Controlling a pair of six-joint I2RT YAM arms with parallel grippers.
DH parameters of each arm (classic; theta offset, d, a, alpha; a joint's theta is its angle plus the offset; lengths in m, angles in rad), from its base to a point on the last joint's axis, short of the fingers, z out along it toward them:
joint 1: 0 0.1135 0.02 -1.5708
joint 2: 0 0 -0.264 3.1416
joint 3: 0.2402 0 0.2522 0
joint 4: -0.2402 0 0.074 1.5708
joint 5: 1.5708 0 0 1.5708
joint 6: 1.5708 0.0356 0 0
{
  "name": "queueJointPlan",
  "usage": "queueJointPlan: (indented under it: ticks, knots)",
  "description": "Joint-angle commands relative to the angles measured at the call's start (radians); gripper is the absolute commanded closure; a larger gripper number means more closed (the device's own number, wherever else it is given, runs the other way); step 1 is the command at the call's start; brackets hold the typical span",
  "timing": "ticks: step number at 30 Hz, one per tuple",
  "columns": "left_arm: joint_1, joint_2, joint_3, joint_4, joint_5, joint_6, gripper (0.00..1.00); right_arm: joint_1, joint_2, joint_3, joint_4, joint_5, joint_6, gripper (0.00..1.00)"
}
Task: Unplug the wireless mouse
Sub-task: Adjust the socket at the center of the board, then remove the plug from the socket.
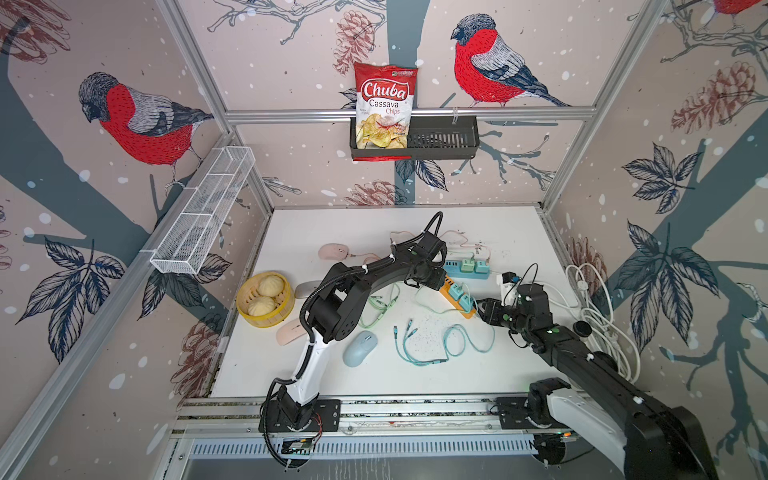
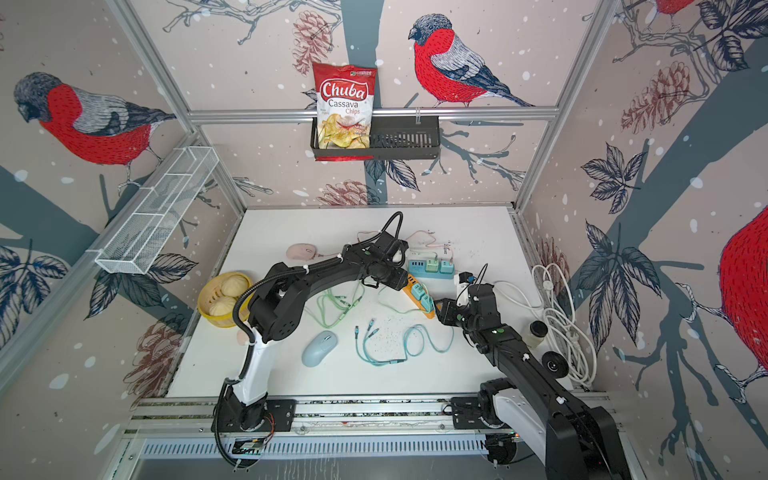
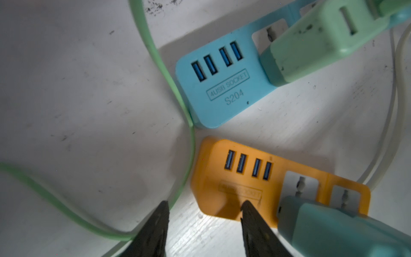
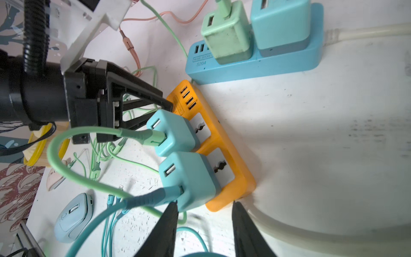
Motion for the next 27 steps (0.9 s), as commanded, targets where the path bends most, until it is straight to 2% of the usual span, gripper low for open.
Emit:
queueJointPlan:
  ticks: [1,12,19,22,24,27]
  knots:
    - [-0.001,0.018,0.018,-0.018,0.002,-0.003,0.46,0.018,-0.003,-0.007,0.025,0.027,-0.019,0.57]
    - [-0.001,0.040,-0.006,-0.024,-0.020,0.006,0.46,0.054,0.091,-0.002,0.051,0.077,-0.016,0.59]
    - [-0.002,0.047,-0.026,-0.014,-0.013,0.004,0.47,0.081,0.093,0.015,0.048,0.089,-0.030,0.58]
    - [-0.002,0.047,-0.032,-0.012,-0.011,0.006,0.47,0.093,0.098,0.024,0.048,0.090,-0.037,0.52]
    - [-0.002,0.046,-0.035,-0.010,-0.011,0.006,0.47,0.106,0.108,0.038,0.045,0.096,-0.041,0.44]
    - [-0.002,0.045,-0.035,-0.010,-0.010,0.006,0.47,0.119,0.127,0.050,0.047,0.116,-0.042,0.41]
